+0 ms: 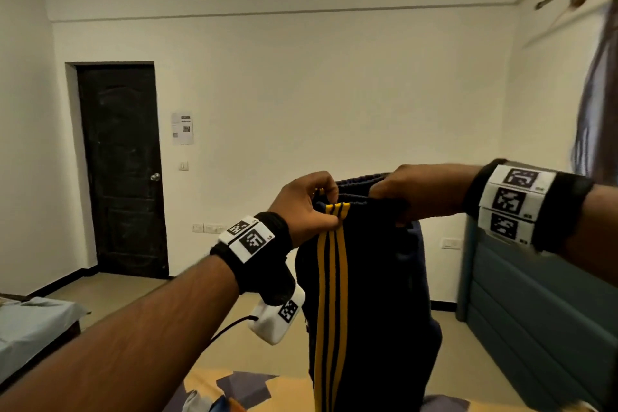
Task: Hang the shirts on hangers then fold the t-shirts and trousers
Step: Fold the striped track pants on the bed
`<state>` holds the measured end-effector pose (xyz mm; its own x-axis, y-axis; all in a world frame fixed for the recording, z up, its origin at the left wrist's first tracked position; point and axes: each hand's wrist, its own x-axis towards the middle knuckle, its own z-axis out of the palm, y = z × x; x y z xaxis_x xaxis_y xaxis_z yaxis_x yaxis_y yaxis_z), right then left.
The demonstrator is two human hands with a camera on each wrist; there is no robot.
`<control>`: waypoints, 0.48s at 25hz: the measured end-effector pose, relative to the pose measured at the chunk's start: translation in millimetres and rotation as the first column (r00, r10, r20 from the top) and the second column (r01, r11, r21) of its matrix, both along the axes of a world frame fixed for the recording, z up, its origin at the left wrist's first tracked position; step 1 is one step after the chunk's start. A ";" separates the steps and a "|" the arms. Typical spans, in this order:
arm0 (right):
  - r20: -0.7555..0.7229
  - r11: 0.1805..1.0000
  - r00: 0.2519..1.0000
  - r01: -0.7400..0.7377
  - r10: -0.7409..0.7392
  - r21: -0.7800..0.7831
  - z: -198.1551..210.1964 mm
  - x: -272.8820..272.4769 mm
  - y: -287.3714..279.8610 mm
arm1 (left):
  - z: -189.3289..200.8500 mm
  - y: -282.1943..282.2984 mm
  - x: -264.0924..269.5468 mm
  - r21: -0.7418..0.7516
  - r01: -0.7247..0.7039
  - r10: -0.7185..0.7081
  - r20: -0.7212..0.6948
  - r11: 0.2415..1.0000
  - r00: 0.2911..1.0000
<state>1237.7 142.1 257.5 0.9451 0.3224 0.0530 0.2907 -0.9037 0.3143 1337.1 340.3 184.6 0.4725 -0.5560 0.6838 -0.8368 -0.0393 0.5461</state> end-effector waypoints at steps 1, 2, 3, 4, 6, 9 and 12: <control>0.121 0.997 0.991 -0.053 0.060 -0.057 0.1 -6.2 2.6 | 1.6 6.9 -0.8 -0.016 0.005 -0.005 0.022 1.000 1.000; 0.247 0.986 0.959 -0.113 0.140 -0.120 -1.0 -11.6 1.9 | 2.3 12.3 -0.7 -0.037 0.000 0.002 0.050 0.999 0.999; 0.338 0.977 0.925 -0.121 0.174 -0.174 -1.1 -18.9 1.9 | 3.8 18.7 -0.7 -0.062 0.002 0.003 0.077 0.998 0.997; 0.390 0.978 0.905 -0.105 0.169 -0.180 -0.7 -27.2 2.6 | 5.4 24.6 -1.4 -0.083 0.006 0.003 0.106 0.997 0.994; 0.408 0.990 0.909 -0.032 0.087 -0.140 -2.9 -43.9 4.8 | 6.8 31.6 -7.7 -0.112 0.031 -0.011 0.171 0.993 0.985; 0.347 0.999 0.938 0.012 -0.022 0.030 -7.4 -65.5 9.0 | 9.1 32.1 -26.2 -0.124 0.127 -0.110 0.139 0.984 0.984; 0.172 0.943 0.980 0.040 -0.102 0.329 1.6 -82.1 18.1 | 17.1 37.0 -33.7 -0.080 0.165 -0.154 0.123 0.983 0.980</control>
<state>1155.6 160.1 259.1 0.9287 0.1911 0.3177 0.1868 -0.9814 0.0442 1303.4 377.3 201.7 0.2973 -0.5523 0.7788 -0.8862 0.1440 0.4404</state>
